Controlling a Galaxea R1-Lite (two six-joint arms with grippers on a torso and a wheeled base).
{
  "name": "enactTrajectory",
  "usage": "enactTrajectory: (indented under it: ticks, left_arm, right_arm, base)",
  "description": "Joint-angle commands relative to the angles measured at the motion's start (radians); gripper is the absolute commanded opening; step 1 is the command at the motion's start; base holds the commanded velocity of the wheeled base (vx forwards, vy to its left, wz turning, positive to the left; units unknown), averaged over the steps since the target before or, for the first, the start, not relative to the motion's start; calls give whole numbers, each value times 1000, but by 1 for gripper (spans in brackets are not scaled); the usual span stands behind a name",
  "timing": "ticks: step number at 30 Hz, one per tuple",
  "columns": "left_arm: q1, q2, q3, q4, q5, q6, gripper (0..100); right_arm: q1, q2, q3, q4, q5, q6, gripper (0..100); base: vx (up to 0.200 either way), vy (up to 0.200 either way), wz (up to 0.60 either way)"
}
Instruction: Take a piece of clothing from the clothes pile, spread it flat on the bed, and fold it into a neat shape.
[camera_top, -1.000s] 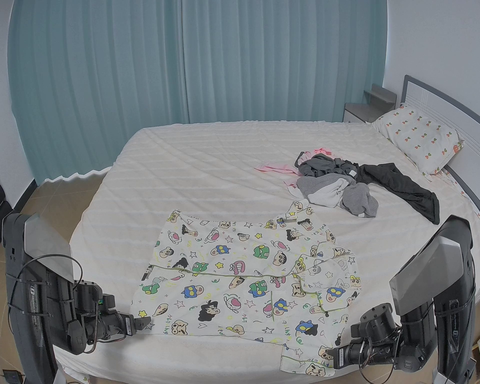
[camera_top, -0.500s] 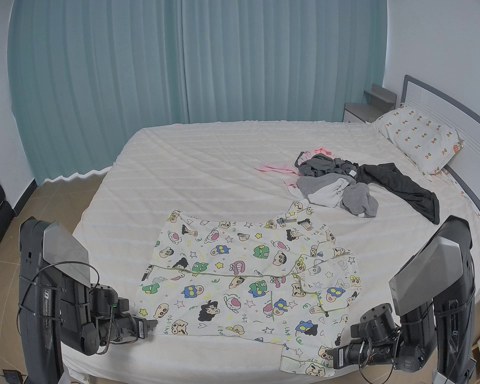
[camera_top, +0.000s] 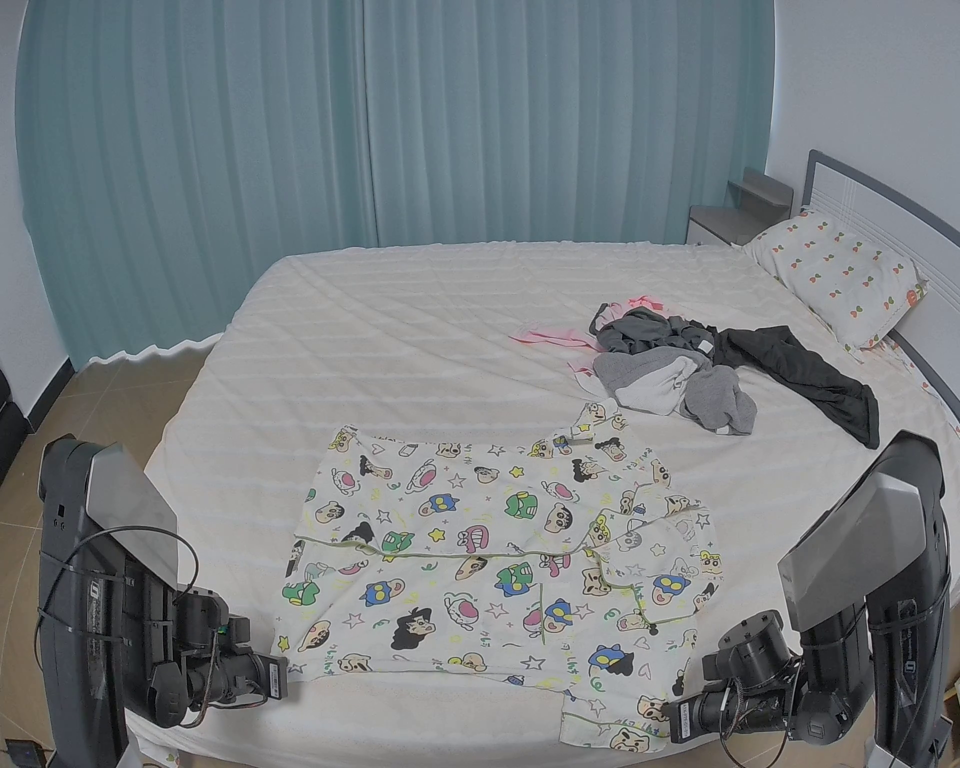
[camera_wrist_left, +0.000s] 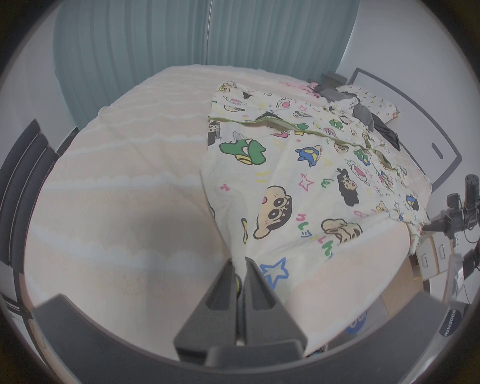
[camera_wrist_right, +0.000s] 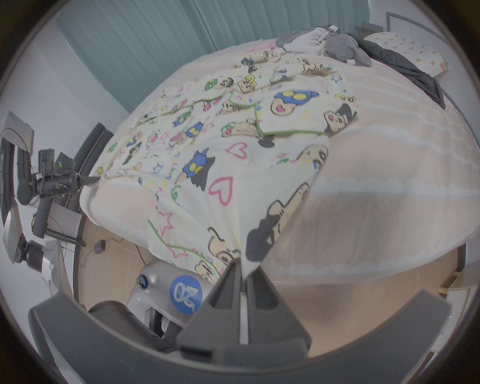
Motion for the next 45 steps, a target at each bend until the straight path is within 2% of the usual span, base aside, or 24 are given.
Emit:
enactTrajectory:
  ticks: [1,8,15,21,32,33,34,40,45]
  left_arm:
    - [-2,-7,46,-17,1,7,0]
    - [0,-32,47,-6,4,7,0]
    - [0,-133,47,200,1,56,0]
    - [0,-162,47,290,1,61,0]
    - [0,-154,47,330,1,69,0]
    - [0,-154,47,330,1,69,100]
    - [0,-154,47,330,1,69,100]
    - [3,-154,47,328,-8,47,100]
    - [35,-211,47,319,-114,-120,100]
  right_arm:
    - [1,-10,18,10,-3,-7,0]
    - [1,-53,18,62,-2,-9,0]
    - [2,-63,18,91,0,-13,0]
    - [2,-63,18,93,1,-27,0]
    - [5,-63,18,127,1,-38,0]
    - [5,-63,18,127,1,-38,0]
    - [5,-63,18,127,1,-38,100]
    - [10,-82,18,130,-2,-38,100]
    - [85,-229,18,253,-68,-29,100]
  base:
    - [0,0,0]
    - [0,0,0]
    - [0,0,0]
    - [0,0,0]
    - [0,0,0]
    - [0,0,0]
    - [0,0,0]
    - [0,0,0]
    - [0,0,0]
